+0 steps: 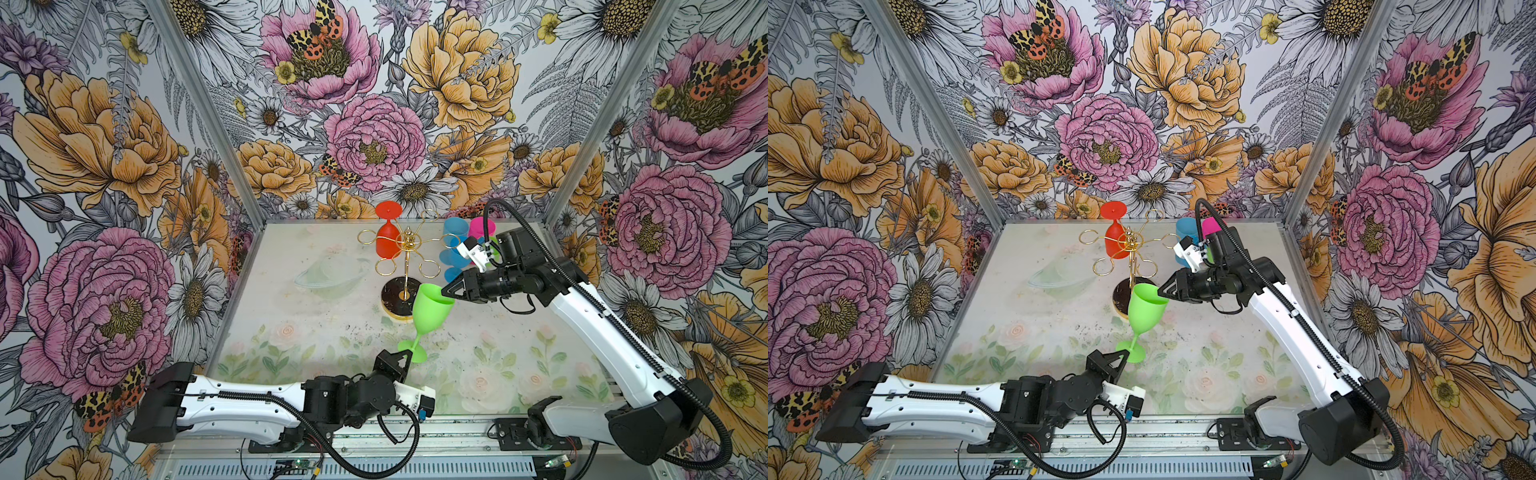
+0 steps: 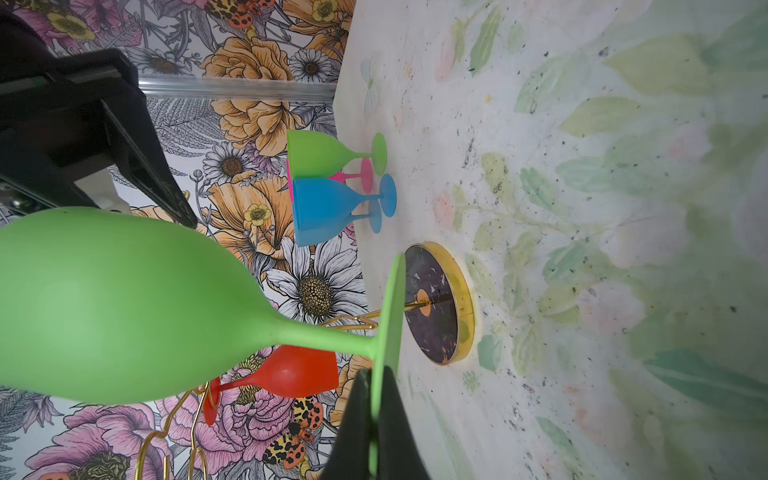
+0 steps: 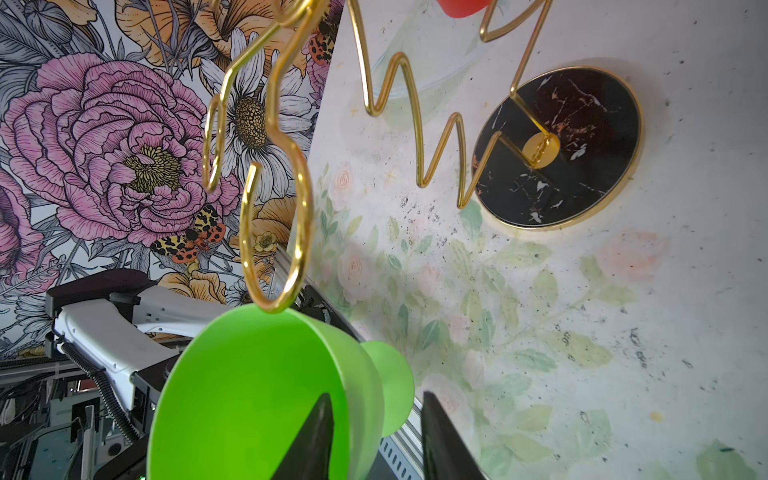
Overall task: Take the wine glass off the wine glass rack
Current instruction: 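Grasp the green glass's bowl with the right gripper from the left gripper, then carry the green glass beside the other glasses with the right gripper while the left withdraws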
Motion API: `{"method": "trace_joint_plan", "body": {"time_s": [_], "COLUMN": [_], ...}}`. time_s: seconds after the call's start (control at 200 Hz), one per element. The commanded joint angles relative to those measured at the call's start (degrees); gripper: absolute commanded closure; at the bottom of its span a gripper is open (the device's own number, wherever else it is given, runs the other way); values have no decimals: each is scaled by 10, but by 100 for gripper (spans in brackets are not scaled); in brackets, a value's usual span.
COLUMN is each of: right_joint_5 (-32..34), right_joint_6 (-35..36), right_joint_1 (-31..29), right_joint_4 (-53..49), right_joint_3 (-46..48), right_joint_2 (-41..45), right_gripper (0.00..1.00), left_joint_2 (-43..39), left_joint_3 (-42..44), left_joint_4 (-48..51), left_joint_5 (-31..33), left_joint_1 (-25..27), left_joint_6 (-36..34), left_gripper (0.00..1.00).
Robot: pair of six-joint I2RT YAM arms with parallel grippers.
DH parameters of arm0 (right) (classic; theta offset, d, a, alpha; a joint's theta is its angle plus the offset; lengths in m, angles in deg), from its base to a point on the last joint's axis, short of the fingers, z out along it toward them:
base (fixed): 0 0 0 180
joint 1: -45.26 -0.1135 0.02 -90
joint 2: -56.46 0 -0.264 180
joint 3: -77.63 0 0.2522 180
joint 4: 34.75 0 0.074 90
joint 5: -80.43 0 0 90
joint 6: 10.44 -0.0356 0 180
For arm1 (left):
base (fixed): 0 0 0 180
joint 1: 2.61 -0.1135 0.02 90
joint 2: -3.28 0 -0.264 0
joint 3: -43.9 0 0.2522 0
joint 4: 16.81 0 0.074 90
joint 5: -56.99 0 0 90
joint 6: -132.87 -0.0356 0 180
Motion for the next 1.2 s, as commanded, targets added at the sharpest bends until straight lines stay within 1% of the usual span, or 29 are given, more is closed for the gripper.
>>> {"method": "trace_joint_plan", "body": {"time_s": [0.0,0.23,0.34,0.4,0.43,0.45,0.53,0.615,0.666,0.726,0.856,0.956,1.061,1.196], "right_joint_5": [-13,-9,-7,-2,2,4,11,22,27,39,78,115,178,264], "right_joint_6": [6,6,7,8,8,7,8,7,6,7,8,10,16,24], "right_joint_1": [-6,-6,-6,-6,-5,-5,-6,-5,-5,-5,-3,-2,-1,-1], "right_joint_4": [8,8,7,7,7,7,7,7,7,7,6,7,6,6], "right_joint_3": [4,8,11,13,14,14,14,13,12,12,10,7,7,13], "right_joint_2": [-2,-1,2,4,6,6,8,12,14,18,31,43,60,78], "right_gripper": [68,82,87,92,94,95,99,100,100,100,100,100,100,100], "left_joint_2": [6,20,20,20,21,20,19,18,17,15,12,7,-1,-21], "left_joint_3": [5,7,9,11,12,12,16,19,19,19,23,26,22,11], "left_joint_4": [-34,-47,-47,-48,-50,-50,-50,-50,-50,-51,-50,-50,-49,-48], "left_joint_5": [27,45,46,46,46,45,44,43,43,42,43,43,46,47], "left_joint_1": [5,6,5,6,6,6,6,7,10,13,16,20,23,23], "left_joint_6": [-13,-21,-20,-19,-17,-16,-13,-10,-8,-5,5,24,66,156], "left_gripper": [100,100,100,100,94,92,88,84,80,72,45,30,18,9]}}
